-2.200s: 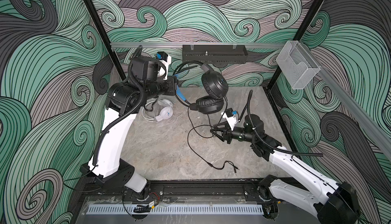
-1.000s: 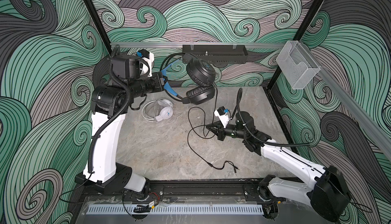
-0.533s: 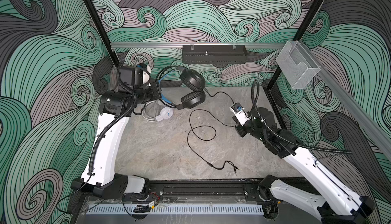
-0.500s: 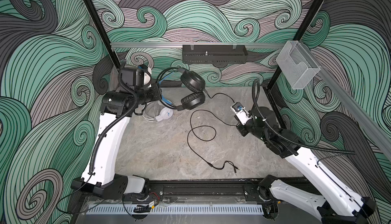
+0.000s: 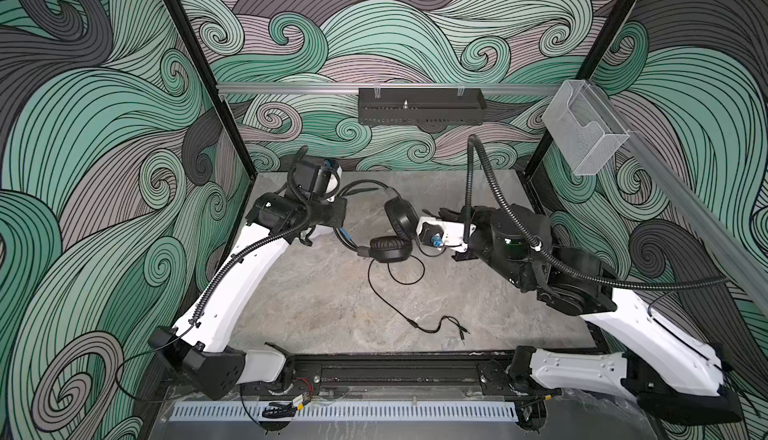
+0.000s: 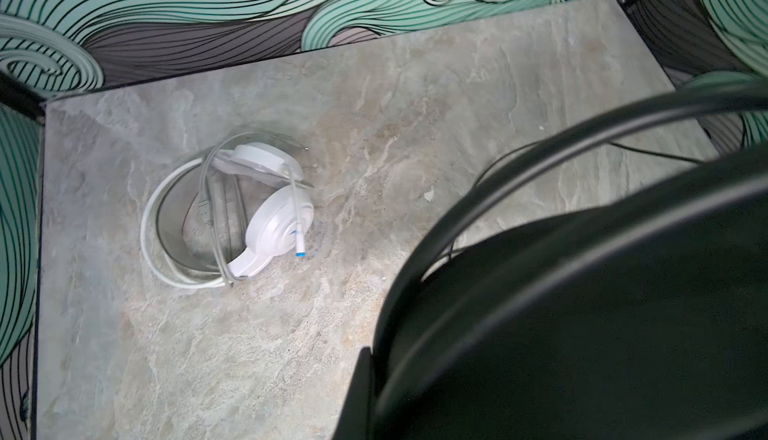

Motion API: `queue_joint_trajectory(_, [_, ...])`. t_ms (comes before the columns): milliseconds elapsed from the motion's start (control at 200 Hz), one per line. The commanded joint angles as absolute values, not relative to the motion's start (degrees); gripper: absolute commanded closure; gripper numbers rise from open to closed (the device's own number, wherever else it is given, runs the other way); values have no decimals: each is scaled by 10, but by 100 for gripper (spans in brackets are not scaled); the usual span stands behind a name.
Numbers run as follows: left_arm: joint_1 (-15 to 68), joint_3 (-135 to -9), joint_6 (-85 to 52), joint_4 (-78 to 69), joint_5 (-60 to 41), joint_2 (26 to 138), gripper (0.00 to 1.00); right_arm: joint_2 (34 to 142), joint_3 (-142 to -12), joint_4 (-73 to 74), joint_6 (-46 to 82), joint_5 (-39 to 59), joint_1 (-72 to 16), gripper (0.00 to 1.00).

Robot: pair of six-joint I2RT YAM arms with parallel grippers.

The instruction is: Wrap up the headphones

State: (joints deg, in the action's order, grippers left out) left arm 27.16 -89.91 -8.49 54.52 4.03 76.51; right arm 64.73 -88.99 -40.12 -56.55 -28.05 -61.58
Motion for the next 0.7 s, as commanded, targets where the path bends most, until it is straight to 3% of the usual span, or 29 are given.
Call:
queue_joint_trajectory(0, [305,-895,-44,491,43,740,100,674,-941,-421,-602,-258,-633,100])
queue_joint_trajectory(300, [381,-845,-3,451,21,714,100,735,-962,-426,-582,-277,-626,100])
queue_joint_trajectory(695, [402,-818,-11,399,-68,669,100,749,-953,-439,-431,-259,-526,100])
